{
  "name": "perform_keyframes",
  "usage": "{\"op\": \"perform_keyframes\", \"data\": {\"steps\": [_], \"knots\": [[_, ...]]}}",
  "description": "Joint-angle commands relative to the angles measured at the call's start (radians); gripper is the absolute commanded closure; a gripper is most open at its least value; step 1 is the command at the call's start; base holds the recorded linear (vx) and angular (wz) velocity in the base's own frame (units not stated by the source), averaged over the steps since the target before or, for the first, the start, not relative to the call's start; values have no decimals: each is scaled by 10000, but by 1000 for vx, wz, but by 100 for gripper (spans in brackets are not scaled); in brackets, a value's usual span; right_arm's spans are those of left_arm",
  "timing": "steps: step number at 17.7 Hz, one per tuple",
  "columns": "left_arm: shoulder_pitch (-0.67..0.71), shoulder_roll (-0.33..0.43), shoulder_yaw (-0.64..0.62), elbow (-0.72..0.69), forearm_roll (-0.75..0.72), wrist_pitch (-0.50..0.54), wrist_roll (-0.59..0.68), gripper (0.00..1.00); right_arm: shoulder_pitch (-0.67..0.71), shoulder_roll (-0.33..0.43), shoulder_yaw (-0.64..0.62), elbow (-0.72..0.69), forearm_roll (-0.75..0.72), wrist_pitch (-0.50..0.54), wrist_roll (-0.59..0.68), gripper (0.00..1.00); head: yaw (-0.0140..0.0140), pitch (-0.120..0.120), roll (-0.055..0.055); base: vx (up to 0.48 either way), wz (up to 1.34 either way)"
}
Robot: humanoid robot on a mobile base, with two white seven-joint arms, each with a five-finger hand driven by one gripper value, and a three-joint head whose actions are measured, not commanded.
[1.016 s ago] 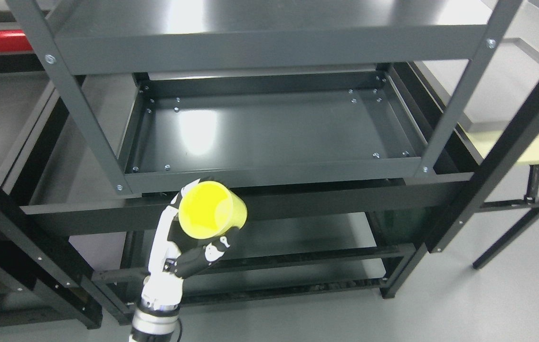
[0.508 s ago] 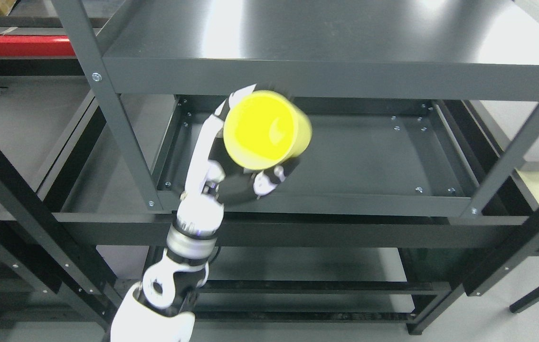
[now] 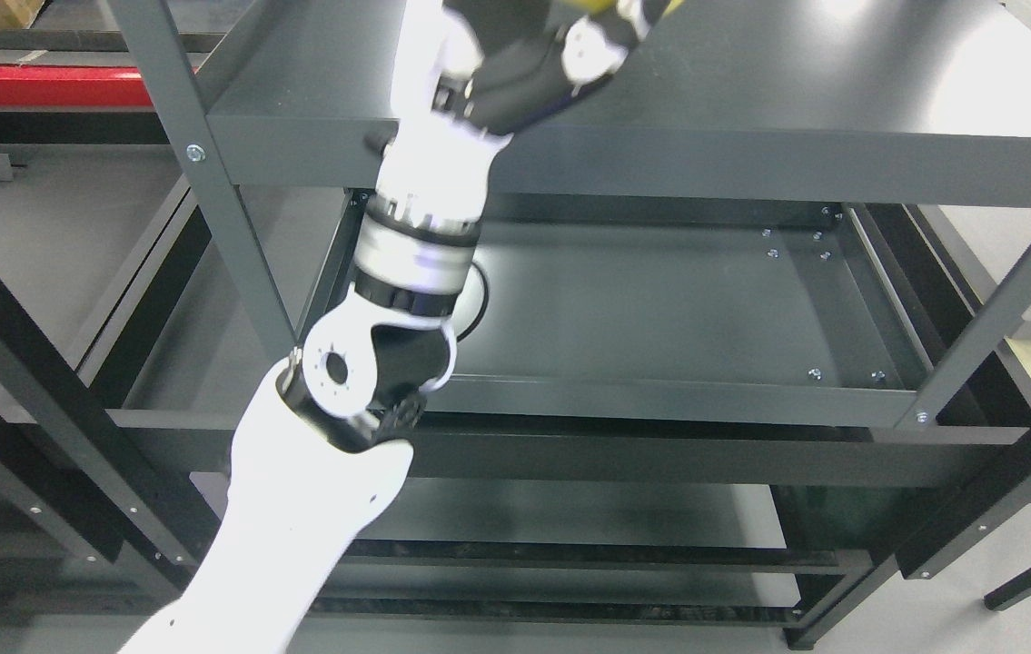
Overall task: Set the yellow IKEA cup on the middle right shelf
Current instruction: 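Raise the left hand and set the cup on the upper shelf, then release the cup and withdraw the left hand from the shelf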
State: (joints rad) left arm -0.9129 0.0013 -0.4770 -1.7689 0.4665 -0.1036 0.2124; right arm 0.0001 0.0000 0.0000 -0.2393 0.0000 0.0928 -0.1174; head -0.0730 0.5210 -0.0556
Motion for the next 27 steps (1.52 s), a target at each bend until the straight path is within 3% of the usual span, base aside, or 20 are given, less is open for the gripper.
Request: {"op": "perform_keyframes", "data": {"steps": [1,5,7,10,11,12,15,16,20,27], "knots": [[-1991,162,-737,277,1452,3113,2334,100,137,-175,169,0,-245,8,8,1,0,0,0,0,0],[-2757,162,-722,1119,3215,5847,3044,100,137,-175,169,0,-245,8,8,1,0,-1,0,-6,1],[-2973,162,-783,1763,4181,6478,3061,100,137,-175,169,0,-245,8,8,1,0,0,0,0,0],[-3295,162,-783,3005,4401,7049,3030,96,121,-175,169,0,-245,8,8,1,0,0,0,0,0],[-3296,162,-783,3085,4324,7094,3030,87,136,-175,169,0,-245,8,8,1,0,0,0,0,0],[-3296,162,-798,3085,4233,7353,3030,73,137,-175,169,0,-245,8,8,1,0,0,0,0,0],[-3327,162,-875,3024,4094,8243,2938,23,137,-175,169,0,-245,8,8,1,0,0,0,0,0],[-3312,162,-875,3024,4094,8291,2938,17,137,-175,169,0,-245,8,8,1,0,0,0,0,0],[-3327,162,-906,2902,3696,8291,2831,1,137,-175,169,0,-245,8,8,1,0,0,0,0,0],[-3556,162,105,1630,3098,8123,2846,1,137,-175,169,0,-245,8,8,1,0,0,0,0,0]]}}
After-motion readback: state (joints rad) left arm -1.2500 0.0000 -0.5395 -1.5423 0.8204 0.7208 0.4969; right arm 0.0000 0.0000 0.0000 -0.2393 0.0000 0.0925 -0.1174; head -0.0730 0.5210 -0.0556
